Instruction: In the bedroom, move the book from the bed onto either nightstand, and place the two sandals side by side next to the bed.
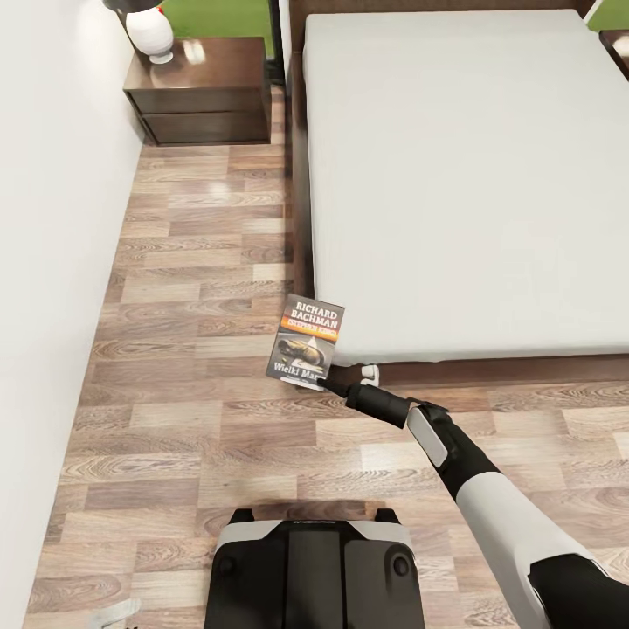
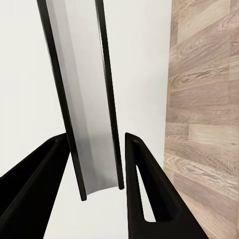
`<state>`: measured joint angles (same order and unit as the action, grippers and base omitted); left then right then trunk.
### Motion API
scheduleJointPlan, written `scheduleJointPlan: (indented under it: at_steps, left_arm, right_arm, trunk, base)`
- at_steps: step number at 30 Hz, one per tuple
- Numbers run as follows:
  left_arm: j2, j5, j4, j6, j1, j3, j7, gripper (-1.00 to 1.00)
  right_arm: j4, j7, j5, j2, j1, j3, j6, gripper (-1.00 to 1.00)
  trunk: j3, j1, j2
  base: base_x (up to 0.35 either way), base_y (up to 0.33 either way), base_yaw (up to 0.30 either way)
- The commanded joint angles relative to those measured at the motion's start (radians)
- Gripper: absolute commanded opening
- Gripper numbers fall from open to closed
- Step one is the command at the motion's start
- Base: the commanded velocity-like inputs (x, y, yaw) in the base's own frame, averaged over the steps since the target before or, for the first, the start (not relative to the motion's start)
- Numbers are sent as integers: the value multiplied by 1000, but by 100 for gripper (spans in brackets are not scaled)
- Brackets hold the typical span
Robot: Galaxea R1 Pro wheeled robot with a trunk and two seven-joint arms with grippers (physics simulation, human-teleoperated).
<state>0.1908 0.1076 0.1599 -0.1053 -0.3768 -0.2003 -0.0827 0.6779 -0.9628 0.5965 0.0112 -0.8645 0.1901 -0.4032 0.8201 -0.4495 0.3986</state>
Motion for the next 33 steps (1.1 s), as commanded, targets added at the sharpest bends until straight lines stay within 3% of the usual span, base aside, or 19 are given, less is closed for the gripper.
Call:
scheduleJointPlan:
  at_steps: [1, 13, 29, 30, 33]
  left_arm:
    - [0, 11, -1, -4, 0, 3, -1, 100]
    - [0, 11, -1, -4, 0, 3, -1, 100]
    - [-8, 15, 1, 86, 14, 6, -8, 100]
    - [-8, 15, 1, 104, 14, 6, -8, 100]
    - [-8, 15, 1, 106, 14, 6, -8, 100]
  right_arm:
    - [0, 1, 11, 1, 0, 4, -8, -100]
    - [0, 2, 11, 1, -2, 4, -8, -100]
    - [89, 11, 16, -2, 88, -16, -85, -100]
    - [111, 11, 16, -2, 267, -16, -86, -100]
    - [113, 12, 16, -2, 272, -16, -87, -100]
  trunk:
    - [1, -1, 1]
    - [1, -1, 1]
    - [-17, -1, 1]
    - [-19, -1, 1]
    - [-24, -1, 1]
  base:
    - [0, 0, 0]
    - [0, 0, 0]
    - [0, 0, -64]
    - [0, 0, -87]
    - [0, 0, -88]
